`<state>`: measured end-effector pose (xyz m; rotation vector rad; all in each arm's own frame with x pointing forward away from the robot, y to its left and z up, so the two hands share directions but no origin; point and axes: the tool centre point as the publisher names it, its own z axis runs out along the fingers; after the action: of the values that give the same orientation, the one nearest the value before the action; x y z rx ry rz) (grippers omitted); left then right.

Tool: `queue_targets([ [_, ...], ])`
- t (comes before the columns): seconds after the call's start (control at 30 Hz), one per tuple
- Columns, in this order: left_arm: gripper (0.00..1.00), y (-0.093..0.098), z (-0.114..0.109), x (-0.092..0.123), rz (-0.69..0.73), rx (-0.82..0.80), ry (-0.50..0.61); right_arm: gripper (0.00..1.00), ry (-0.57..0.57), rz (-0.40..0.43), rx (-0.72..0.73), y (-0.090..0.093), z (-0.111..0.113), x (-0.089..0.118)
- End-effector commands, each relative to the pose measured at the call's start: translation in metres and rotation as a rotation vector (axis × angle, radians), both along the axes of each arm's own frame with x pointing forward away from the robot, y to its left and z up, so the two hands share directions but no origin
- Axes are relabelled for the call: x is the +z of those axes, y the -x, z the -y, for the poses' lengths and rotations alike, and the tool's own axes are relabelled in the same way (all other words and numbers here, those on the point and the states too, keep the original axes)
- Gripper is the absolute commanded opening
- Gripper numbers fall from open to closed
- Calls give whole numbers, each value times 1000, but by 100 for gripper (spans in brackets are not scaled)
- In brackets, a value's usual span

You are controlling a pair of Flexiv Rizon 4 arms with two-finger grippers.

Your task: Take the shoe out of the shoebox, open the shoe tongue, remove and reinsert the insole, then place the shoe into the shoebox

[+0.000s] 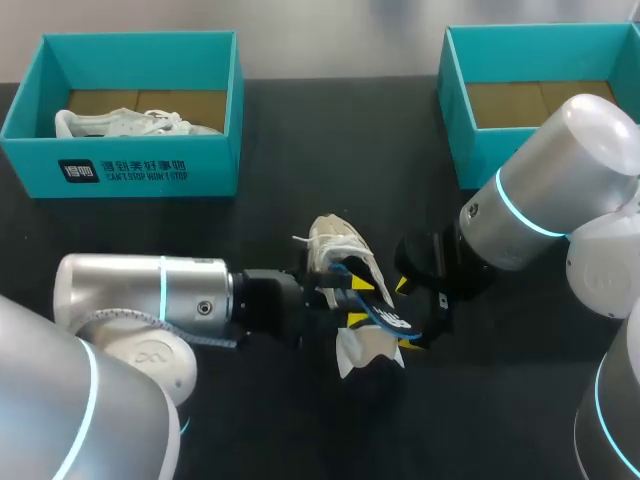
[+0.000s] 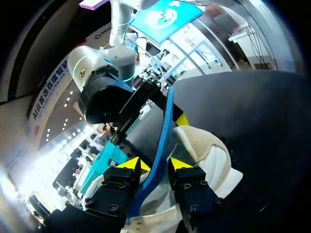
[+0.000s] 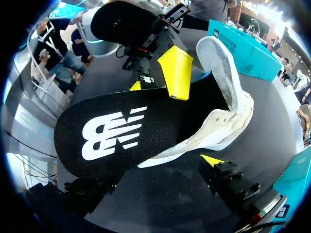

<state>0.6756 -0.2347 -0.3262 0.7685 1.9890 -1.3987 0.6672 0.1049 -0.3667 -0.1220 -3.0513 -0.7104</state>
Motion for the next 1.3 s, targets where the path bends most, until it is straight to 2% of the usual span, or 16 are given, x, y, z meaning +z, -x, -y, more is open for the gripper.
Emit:
queue_targets([
  [0.03, 34, -6, 5, 13, -14, -51, -83, 100, 1, 2, -1, 1, 0, 0],
  [0.33, 38, 1, 16, 20, 1, -160, -251, 100, 1, 2, -1, 1, 0, 0],
  [0.57, 38, 3, 16, 10, -43, -189, -333, 100, 1, 2, -1, 1, 0, 0],
  [0.87, 36, 6, 15, 3, -6, -200, -411, 100, 1, 2, -1, 1, 0, 0],
  [1.2, 37, -2, 17, -9, 43, -187, -515, 100, 1, 2, -1, 1, 0, 0],
  [1.27, 33, -4, 16, -10, 64, -181, -541, 100, 1, 2, -1, 1, 0, 0],
  [1.3, 24, -4, 16, -11, 62, -178, -534, 100, 1, 2, -1, 1, 0, 0],
])
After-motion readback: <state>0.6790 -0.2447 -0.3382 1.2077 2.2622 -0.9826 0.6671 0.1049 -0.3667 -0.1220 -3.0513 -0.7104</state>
